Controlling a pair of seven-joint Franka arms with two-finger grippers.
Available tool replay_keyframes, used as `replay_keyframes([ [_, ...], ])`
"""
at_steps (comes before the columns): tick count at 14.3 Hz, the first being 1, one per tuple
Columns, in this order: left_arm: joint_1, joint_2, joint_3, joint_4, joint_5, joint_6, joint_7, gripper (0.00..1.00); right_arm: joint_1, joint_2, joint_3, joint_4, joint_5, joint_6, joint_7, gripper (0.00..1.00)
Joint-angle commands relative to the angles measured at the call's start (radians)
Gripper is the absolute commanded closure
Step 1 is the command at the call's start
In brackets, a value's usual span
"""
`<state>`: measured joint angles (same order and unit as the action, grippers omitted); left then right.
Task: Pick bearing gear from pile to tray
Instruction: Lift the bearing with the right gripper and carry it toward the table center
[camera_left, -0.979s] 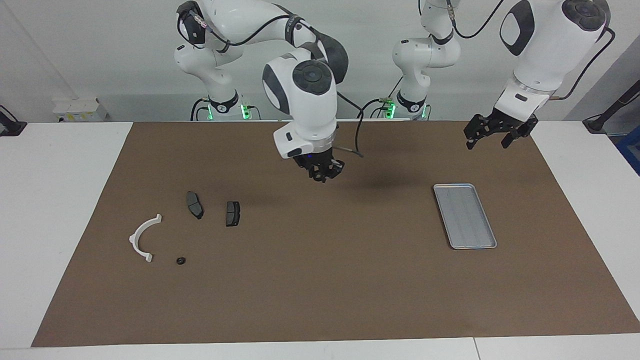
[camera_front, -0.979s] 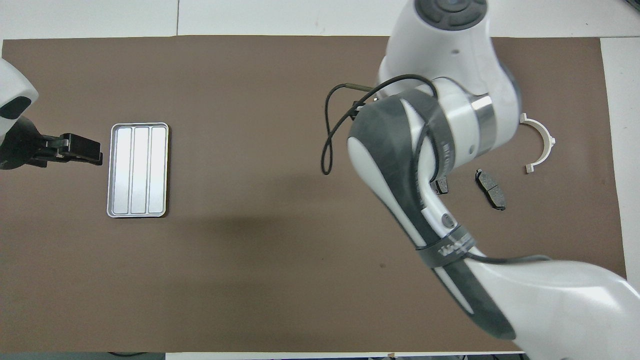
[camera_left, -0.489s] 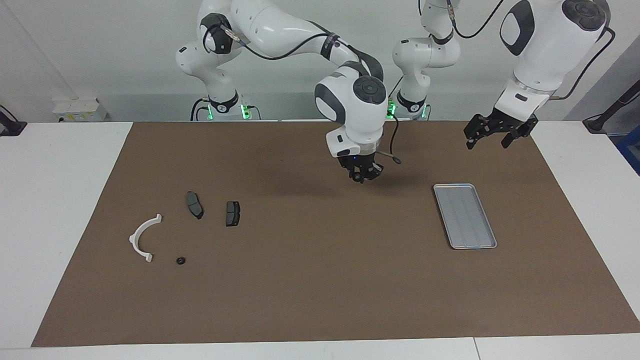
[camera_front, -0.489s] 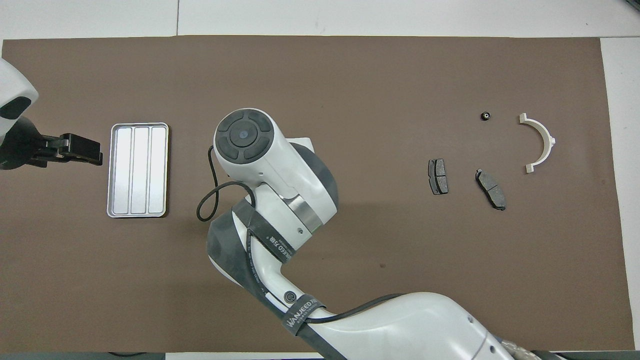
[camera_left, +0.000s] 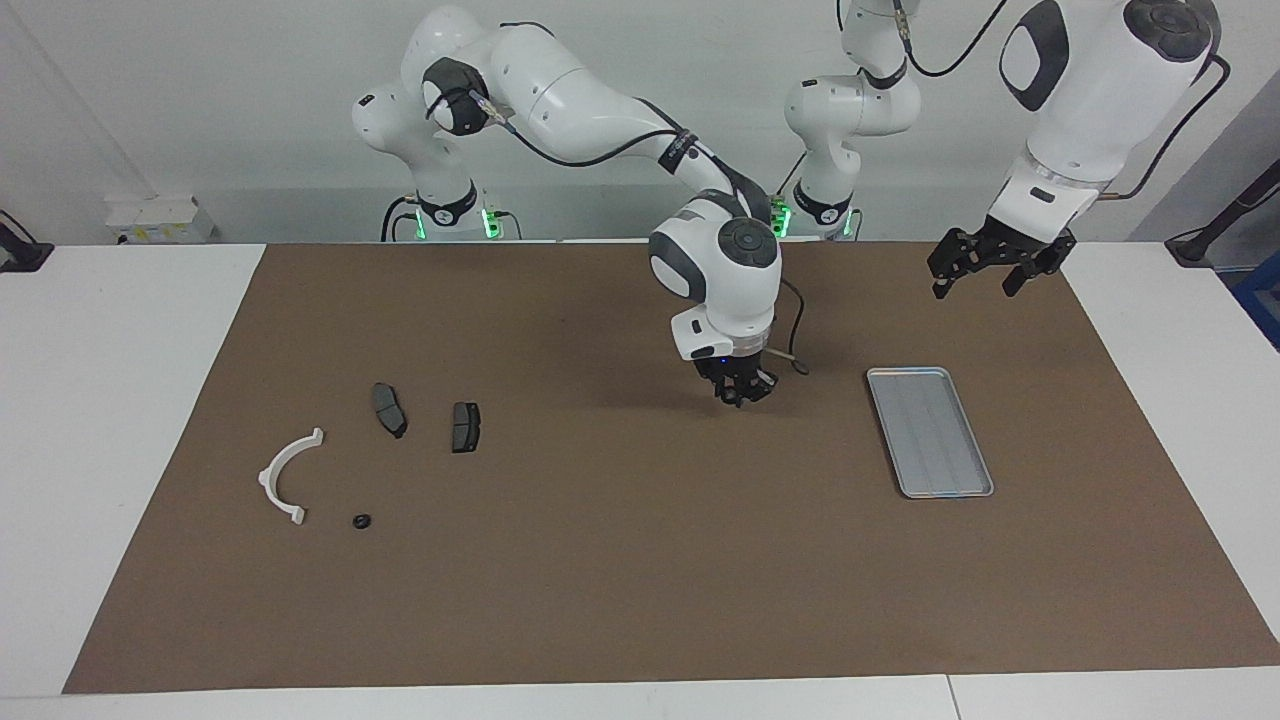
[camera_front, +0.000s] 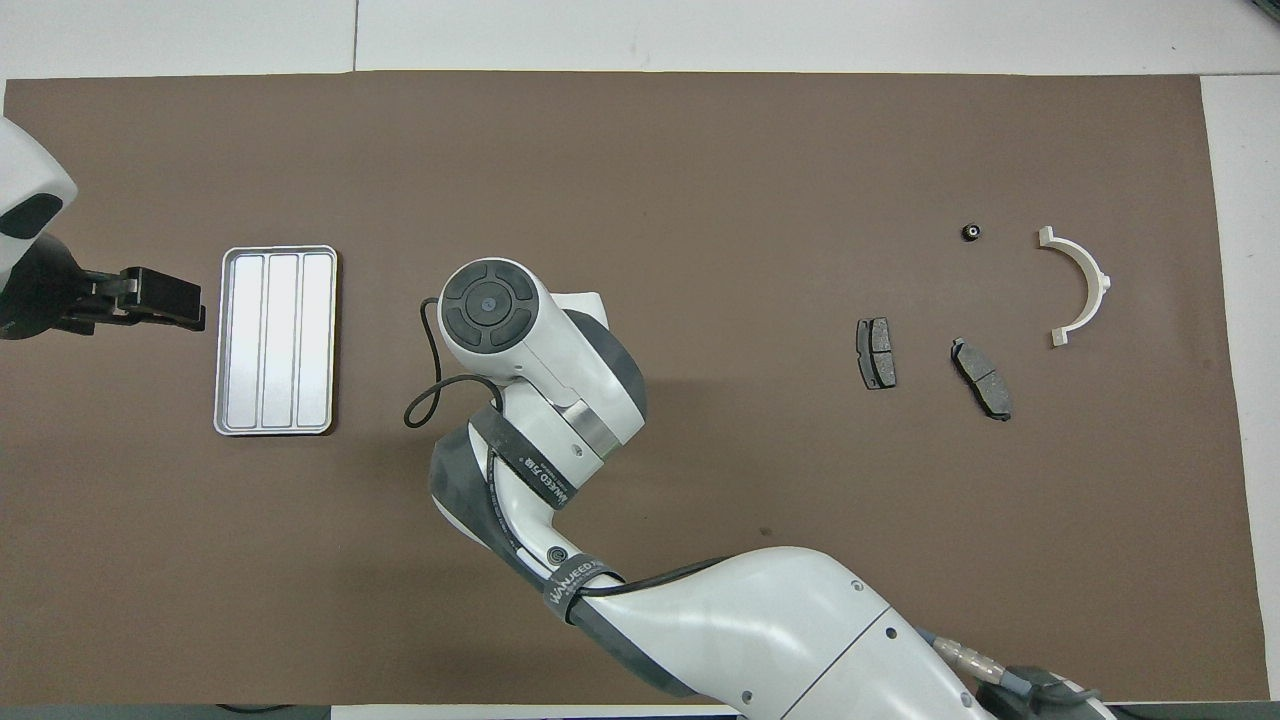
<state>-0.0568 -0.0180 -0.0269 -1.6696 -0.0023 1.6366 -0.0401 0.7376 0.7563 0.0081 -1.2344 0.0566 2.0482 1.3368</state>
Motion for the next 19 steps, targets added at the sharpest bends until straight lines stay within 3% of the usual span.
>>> replay_keyframes([
  [1,0.002,-0.017,-0.001,-0.007,-0.002,-0.007,-0.011,0.0,-0.003,-0.017,0.006,-0.088,-0.03,0.087,0.016,1.0],
  [4,0.002,-0.017,-0.001,-0.007,-0.002,-0.007,-0.011,0.0,-0.003,-0.015,0.006,-0.126,-0.032,0.139,0.018,1.0],
  [8,0.002,-0.017,-0.001,-0.007,-0.002,-0.007,-0.011,0.0,-0.003,-0.017,0.006,-0.12,-0.029,0.109,0.016,1.0],
  [9,0.002,-0.017,-0.001,-0.007,-0.002,-0.007,-0.011,0.0,-0.004,-0.015,0.004,-0.113,-0.029,0.072,0.016,0.39],
  [10,0.002,-0.017,-0.001,-0.007,-0.002,-0.007,-0.011,0.0,-0.006,-0.017,-0.003,-0.102,-0.04,0.014,0.016,0.0],
  [14,0.002,-0.019,-0.001,-0.007,-0.002,-0.007,-0.011,0.0,-0.102,-0.046,0.0,0.122,-0.047,-0.261,-0.095,0.0],
  [19,0.002,-0.017,-0.001,-0.007,-0.002,-0.007,-0.011,0.0,-0.323,-0.193,-0.007,0.11,-0.049,-0.399,-0.696,0.0],
])
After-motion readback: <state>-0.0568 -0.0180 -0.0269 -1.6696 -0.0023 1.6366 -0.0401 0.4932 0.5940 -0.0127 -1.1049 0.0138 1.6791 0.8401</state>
